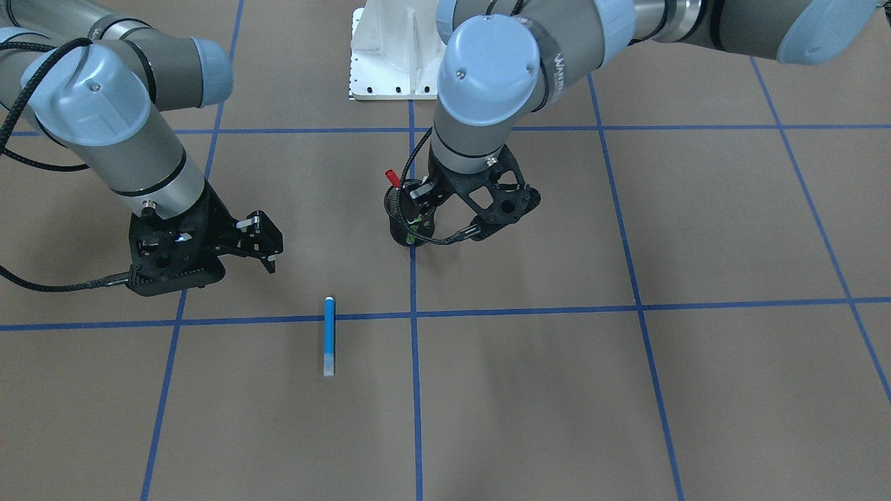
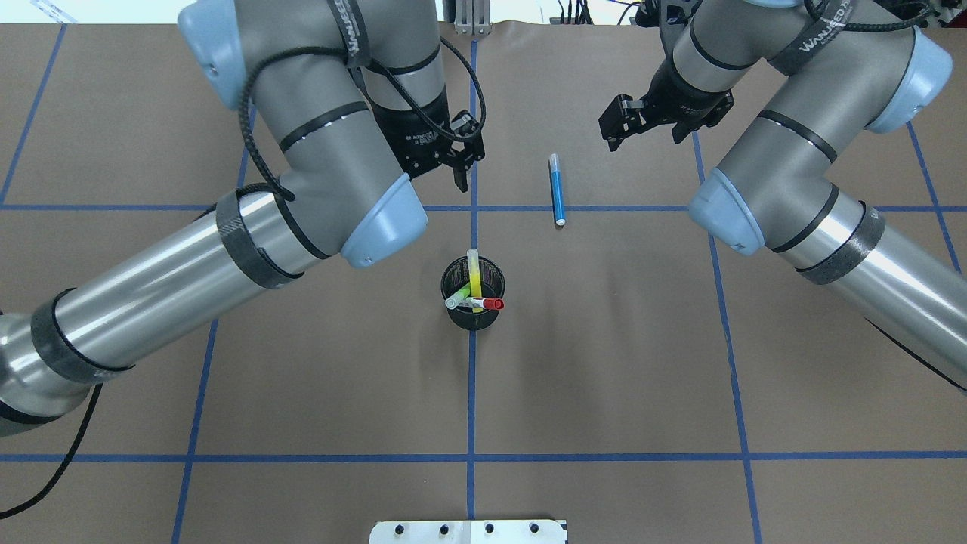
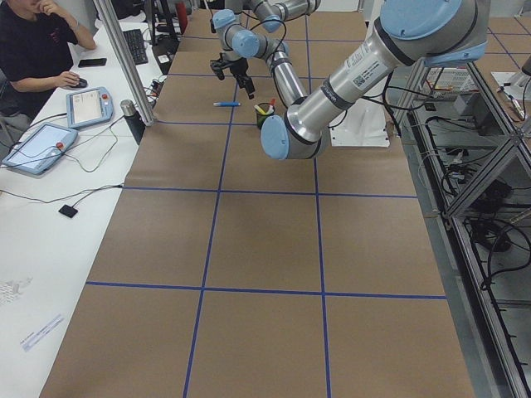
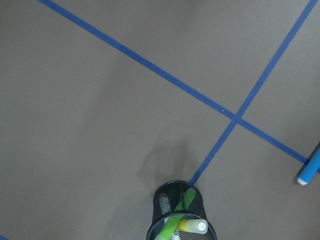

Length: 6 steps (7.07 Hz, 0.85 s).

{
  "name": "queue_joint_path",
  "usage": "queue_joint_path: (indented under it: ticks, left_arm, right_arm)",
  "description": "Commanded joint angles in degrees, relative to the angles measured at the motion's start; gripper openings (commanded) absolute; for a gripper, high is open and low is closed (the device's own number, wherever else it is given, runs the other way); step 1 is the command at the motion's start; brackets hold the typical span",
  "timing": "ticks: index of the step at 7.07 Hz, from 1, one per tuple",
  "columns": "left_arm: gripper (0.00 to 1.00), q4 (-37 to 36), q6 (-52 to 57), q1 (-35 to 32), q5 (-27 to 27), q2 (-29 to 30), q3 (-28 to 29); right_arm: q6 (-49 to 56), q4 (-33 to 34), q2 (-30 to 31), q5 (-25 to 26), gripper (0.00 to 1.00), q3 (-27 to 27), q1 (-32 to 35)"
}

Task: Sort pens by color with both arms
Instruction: 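Lower the left gripper into the cup onto the red-capped white marker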

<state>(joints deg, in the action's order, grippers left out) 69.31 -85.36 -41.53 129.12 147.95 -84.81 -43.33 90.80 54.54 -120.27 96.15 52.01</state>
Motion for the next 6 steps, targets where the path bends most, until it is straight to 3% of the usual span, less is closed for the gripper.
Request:
queue_joint_path:
  ticks: [1, 3, 6]
  left_arm:
    - [0.99, 0.4, -0.9, 4.3, -1.0, 0.7, 1.7]
    - [0.99, 0.6, -2.3, 6.4, -1.0, 1.1, 3.1]
    - [0.97, 9.3, -4.0, 7.3, -1.3, 1.1, 7.9]
  right_arm:
    - [0.0, 0.0, 0.0, -0.1, 0.99, -0.1, -0.2]
    - [0.0, 0.0, 0.0, 0.0, 0.99, -0.1, -0.3]
    - [0.0, 0.0, 0.0, 0.1, 0.99, 0.0, -0.4]
